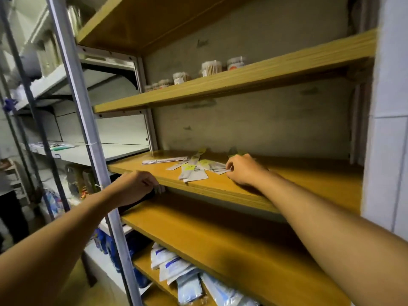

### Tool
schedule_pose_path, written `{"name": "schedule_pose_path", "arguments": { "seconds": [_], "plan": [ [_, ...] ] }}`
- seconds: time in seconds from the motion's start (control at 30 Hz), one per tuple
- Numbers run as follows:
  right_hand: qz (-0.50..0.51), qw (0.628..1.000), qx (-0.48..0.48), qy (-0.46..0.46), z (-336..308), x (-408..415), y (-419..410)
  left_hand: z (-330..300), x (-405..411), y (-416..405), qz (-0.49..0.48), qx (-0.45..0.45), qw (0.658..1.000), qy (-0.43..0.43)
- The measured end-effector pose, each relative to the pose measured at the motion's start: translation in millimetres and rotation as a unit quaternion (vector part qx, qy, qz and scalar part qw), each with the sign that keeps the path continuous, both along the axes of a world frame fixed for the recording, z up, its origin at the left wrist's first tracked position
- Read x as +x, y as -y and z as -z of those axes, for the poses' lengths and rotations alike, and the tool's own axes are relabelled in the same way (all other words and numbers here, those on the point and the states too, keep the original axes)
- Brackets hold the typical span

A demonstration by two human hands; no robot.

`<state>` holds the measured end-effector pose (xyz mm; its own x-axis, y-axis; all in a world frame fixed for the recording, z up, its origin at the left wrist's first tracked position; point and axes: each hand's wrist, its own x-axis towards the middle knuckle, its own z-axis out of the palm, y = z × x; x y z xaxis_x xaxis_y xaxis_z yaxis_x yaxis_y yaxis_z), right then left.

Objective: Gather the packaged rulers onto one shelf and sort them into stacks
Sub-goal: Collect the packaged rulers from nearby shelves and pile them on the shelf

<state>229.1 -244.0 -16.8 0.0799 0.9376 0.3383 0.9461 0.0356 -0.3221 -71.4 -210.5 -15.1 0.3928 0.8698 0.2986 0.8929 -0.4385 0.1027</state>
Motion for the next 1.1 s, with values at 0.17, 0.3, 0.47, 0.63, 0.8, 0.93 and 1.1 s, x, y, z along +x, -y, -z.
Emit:
{"name": "schedule_pose_path", "arguments": {
  "seconds": [0.17,0.3,0.47,0.63,0.8,0.93,1.1],
  "plan": [
    [0.045,0.999,-0.012,0.011,6,13,-32,8,38,-51,0.007,-0.003,0.999,0.049],
    [0.098,0.995,-0.02,0.006,-2,34,-42,6,61,-90,-0.031,0.006,0.997,0.076],
    [0.146,0.982,-0.103,0.062,-13,56,-41,5,85,-127,-0.095,-0.033,0.993,0.065],
    [0.148,0.972,-0.156,0.09,-25,64,-41,-11,95,-142,-0.092,-0.084,0.992,-0.004],
    [0.143,0.965,-0.199,0.092,-29,55,-44,-17,89,-154,-0.119,-0.19,0.973,0.054],
    [0.159,0.959,-0.219,0.081,-35,50,-41,-15,88,-162,-0.096,-0.221,0.964,0.11],
    [0.183,0.951,-0.242,0.053,-42,57,-36,-17,93,-163,-0.12,-0.235,0.958,0.11]
  ]
}}
